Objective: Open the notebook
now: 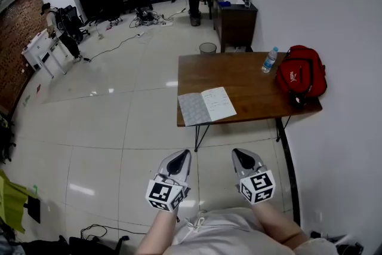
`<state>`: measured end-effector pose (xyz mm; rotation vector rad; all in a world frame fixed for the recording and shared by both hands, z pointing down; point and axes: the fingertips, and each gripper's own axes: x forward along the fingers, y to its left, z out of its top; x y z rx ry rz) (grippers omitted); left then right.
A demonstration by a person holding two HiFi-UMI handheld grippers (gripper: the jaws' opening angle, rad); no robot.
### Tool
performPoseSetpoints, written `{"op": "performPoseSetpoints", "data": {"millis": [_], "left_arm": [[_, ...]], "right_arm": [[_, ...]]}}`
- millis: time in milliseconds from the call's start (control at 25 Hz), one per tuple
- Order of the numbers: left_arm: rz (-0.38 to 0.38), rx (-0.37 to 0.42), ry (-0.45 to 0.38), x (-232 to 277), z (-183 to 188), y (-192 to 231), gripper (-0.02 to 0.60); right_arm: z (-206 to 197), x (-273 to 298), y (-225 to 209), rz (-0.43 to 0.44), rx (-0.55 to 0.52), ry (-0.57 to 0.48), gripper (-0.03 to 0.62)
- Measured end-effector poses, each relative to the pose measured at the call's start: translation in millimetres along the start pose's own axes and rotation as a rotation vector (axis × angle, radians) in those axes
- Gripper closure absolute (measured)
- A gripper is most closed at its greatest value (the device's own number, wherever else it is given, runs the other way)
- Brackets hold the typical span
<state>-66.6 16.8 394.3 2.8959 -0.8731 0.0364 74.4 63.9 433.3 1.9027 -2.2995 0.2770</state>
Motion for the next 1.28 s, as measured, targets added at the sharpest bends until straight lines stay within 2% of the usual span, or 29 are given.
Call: {"op": "performPoseSetpoints", "data": {"millis": [400,880,1120,1280], "left_arm": [[0.012,-0.001,0.019,-5,-12,-12,0.577],[-0.031,-0.013,-0.010,-9,-3,-21,0.577],[-0.041,0.039,-0.001,-8,-4,-24,0.577],[-0.038,0.036,0.007,-7,-6,-24,0.577]], "right_arm": [[-5,-10,1,0.021,-0.010,0.010,0.588],[3,-14,2,0.019,-0.021,-0.016,0.588],[-1,-14,0,0.016,-0.007,-0.008,0.588],[-5,-14,-1,0.017,-0.004,0.001,0.588]]}}
